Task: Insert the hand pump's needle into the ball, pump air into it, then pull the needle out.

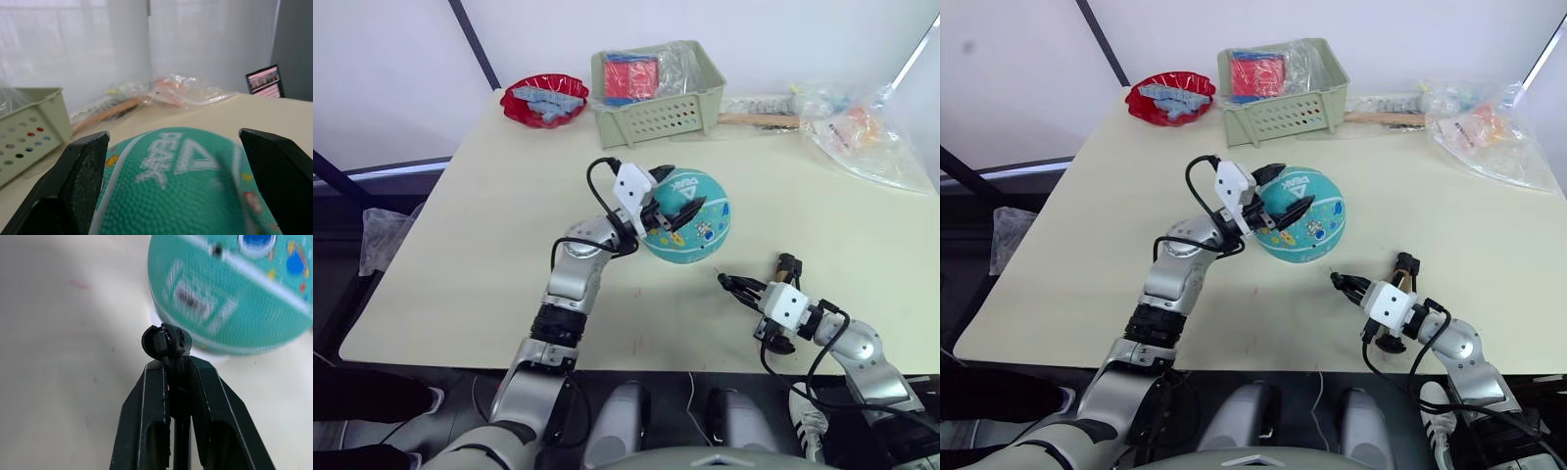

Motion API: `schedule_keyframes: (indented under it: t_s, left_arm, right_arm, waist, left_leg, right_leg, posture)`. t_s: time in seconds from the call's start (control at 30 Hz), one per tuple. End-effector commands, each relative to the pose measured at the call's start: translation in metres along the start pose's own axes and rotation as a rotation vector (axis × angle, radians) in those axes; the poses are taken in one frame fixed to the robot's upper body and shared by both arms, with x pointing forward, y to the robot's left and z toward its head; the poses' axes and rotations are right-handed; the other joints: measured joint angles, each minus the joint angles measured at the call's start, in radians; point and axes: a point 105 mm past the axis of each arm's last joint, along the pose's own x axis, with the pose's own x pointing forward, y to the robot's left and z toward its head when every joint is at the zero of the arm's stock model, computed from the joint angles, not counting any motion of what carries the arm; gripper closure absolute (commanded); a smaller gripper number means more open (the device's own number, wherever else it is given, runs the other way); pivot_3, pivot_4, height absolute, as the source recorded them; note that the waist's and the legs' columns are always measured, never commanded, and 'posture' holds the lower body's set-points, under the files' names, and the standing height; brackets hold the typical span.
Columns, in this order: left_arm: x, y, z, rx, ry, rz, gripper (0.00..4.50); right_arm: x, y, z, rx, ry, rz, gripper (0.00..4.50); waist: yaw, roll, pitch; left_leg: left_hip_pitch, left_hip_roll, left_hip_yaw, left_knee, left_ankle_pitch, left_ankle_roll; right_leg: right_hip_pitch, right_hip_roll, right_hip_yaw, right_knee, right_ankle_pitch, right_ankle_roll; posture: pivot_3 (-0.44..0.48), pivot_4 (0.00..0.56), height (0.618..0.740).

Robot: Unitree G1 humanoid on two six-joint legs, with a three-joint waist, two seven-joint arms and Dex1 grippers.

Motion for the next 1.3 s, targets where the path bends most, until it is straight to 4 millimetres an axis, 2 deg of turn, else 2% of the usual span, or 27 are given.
schedule_keyframes:
  t_s: [0.03, 0.17, 0.33, 0.4, 0.47, 0.53, 0.63, 0.83, 1.03, 1.3]
  left_arm:
    - [-0.006, 0.003, 0.037, 0.024, -0.113, -0.037, 0.00]
    - [-0.018, 0.002, 0.054, 0.020, -0.146, -0.084, 0.00]
    - [-0.042, -0.005, 0.060, 0.018, -0.102, -0.196, 0.00]
    - [-0.058, -0.010, 0.059, 0.018, -0.054, -0.267, 0.00]
    - [-0.084, -0.018, 0.053, 0.014, 0.028, -0.365, 0.00]
    - [-0.097, -0.022, 0.051, 0.006, 0.068, -0.407, 0.00]
    - [-0.109, -0.027, 0.053, -0.023, 0.082, -0.428, 0.00]
    - [-0.138, -0.037, 0.040, -0.045, 0.175, -0.458, 0.00]
    - [-0.158, -0.030, 0.032, -0.047, 0.208, -0.421, 0.00]
    - [-0.185, -0.020, 0.022, -0.034, 0.272, -0.387, 0.00]
  right_arm:
    - [-0.005, -0.013, 0.003, -0.028, -0.021, -0.026, 4.44]
    - [-0.005, -0.016, 0.000, -0.034, -0.019, -0.025, 4.44]
    - [-0.009, -0.020, -0.003, -0.041, -0.013, -0.025, 4.44]
    - [-0.012, -0.024, -0.007, -0.048, 0.003, -0.028, 4.44]
    - [-0.015, -0.032, -0.013, -0.056, 0.026, -0.040, 4.44]
    - [-0.016, -0.036, -0.015, -0.063, 0.034, -0.045, 4.44]
    - [-0.019, -0.040, -0.019, -0.072, 0.047, -0.057, 4.44]
    - [-0.023, -0.057, -0.028, -0.095, 0.100, -0.125, 4.44]
    - [-0.028, -0.074, -0.035, -0.108, 0.148, -0.208, 4.44]
    - [-0.032, -0.081, -0.038, -0.087, 0.160, -0.259, 4.44]
  waist:
    - [-0.001, -0.001, 0.003]
    - [-0.002, -0.001, 0.005]
    - [-0.019, 0.000, 0.006]
    - [-0.023, -0.001, 0.006]
    - [-0.029, -0.001, 0.007]
    - [-0.034, 0.000, 0.008]
    - [-0.028, 0.000, 0.009]
    - [-0.025, 0.000, 0.010]
    - [-0.023, 0.000, 0.010]
    - [-0.024, 0.000, 0.010]
  left_leg:
    - [0.000, 0.000, 0.000, 0.000, 0.000, 0.000]
    - [0.000, 0.001, 0.000, 0.000, 0.000, 0.000]
    - [0.001, 0.001, 0.000, 0.000, 0.000, 0.000]
    - [0.001, 0.001, 0.001, 0.000, 0.000, 0.000]
    - [0.002, 0.002, 0.001, 0.000, 0.000, 0.000]
    - [0.002, 0.003, 0.003, 0.000, 0.000, -0.001]
    - [0.001, 0.004, 0.003, 0.000, 0.000, 0.000]
    - [0.002, 0.005, 0.005, 0.000, 0.000, 0.000]
    - [0.002, 0.005, 0.005, 0.000, 0.001, -0.001]
    - [0.002, 0.006, 0.007, 0.000, 0.000, 0.000]
  right_leg:
    - [0.000, 0.000, 0.000, 0.000, 0.000, 0.000]
    - [0.000, 0.001, 0.000, 0.000, 0.000, 0.000]
    - [0.000, 0.001, 0.001, 0.001, 0.000, 0.000]
    - [0.000, 0.002, 0.002, 0.001, 0.000, 0.000]
    - [0.000, 0.003, 0.003, 0.002, 0.000, 0.000]
    - [-0.001, 0.003, 0.005, 0.002, 0.000, 0.000]
    - [-0.002, 0.004, 0.006, 0.003, 0.000, -0.001]
    - [-0.002, 0.005, 0.008, 0.003, -0.001, -0.005]
    - [-0.003, 0.006, 0.009, 0.004, -0.001, -0.006]
    - [-0.004, 0.007, 0.010, 0.005, -0.001, -0.006]
  posture:
    - [0.000, 0.150, 0.738]
    - [0.000, 0.150, 0.738]
    - [0.000, 0.150, 0.738]
    - [0.000, 0.150, 0.738]
    - [0.000, 0.150, 0.738]
    - [0.000, 0.150, 0.738]
    - [0.000, 0.150, 0.738]
    - [0.000, 0.150, 0.738]
    - [0.000, 0.150, 0.738]
    - [0.000, 0.150, 0.738]
